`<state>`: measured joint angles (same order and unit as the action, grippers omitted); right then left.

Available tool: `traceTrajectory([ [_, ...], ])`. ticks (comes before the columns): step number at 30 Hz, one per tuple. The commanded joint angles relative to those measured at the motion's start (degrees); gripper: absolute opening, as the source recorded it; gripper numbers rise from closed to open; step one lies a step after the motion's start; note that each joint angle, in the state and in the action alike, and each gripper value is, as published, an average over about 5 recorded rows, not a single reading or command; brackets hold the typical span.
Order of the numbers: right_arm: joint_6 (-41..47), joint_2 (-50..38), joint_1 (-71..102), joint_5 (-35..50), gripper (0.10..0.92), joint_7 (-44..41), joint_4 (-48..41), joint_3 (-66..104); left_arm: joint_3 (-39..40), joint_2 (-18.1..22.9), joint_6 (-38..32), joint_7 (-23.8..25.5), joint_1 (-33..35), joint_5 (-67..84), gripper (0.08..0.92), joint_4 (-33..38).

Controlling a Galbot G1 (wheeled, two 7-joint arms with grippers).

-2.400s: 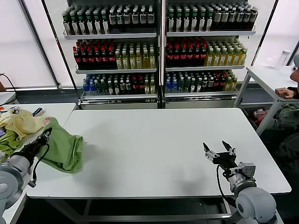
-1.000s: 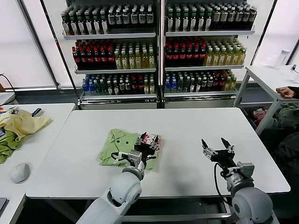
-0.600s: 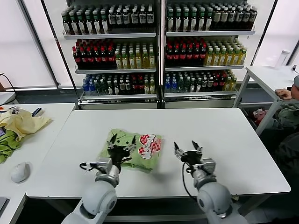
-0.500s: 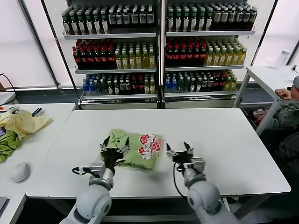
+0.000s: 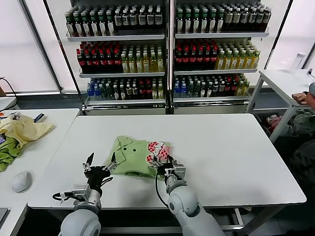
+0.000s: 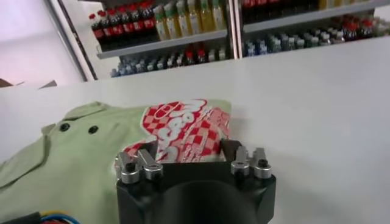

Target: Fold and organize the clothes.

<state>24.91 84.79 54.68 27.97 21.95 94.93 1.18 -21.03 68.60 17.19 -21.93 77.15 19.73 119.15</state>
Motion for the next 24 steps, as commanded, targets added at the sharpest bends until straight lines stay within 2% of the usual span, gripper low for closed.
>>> traceTrajectory([
  [1, 0.0, 2.2, -1.7, 4.4, 0.595, 3.2, -3.4, -1.6, -2.1, -0.4, -0.7, -0.1, 3.1, -0.3, 0.823, 1.1],
  [11, 2.1, -6.9, -4.7, -3.5, 0.31, -4.9, -2.9, 2.4, -1.8, -0.4, -0.7, 0.1, 3.3, -0.2, 0.823, 1.4],
  [16, 2.3, -11.9, -8.7, -5.3, 0.175, -9.3, -6.7, 5.4, -1.5, -0.5, -0.8, 0.3, 3.5, -0.2, 0.823, 1.6],
  [19, 2.0, -13.9, -10.8, -5.6, 0.139, -10.7, -10.0, 7.0, -1.2, -0.4, -0.8, 0.5, 3.4, -0.3, 0.823, 1.6],
  [24, 1.3, -16.6, -11.9, -6.9, 0.135, -13.2, -13.3, 9.5, -0.8, -0.5, -0.8, 0.7, 3.2, -0.3, 0.823, 1.9],
])
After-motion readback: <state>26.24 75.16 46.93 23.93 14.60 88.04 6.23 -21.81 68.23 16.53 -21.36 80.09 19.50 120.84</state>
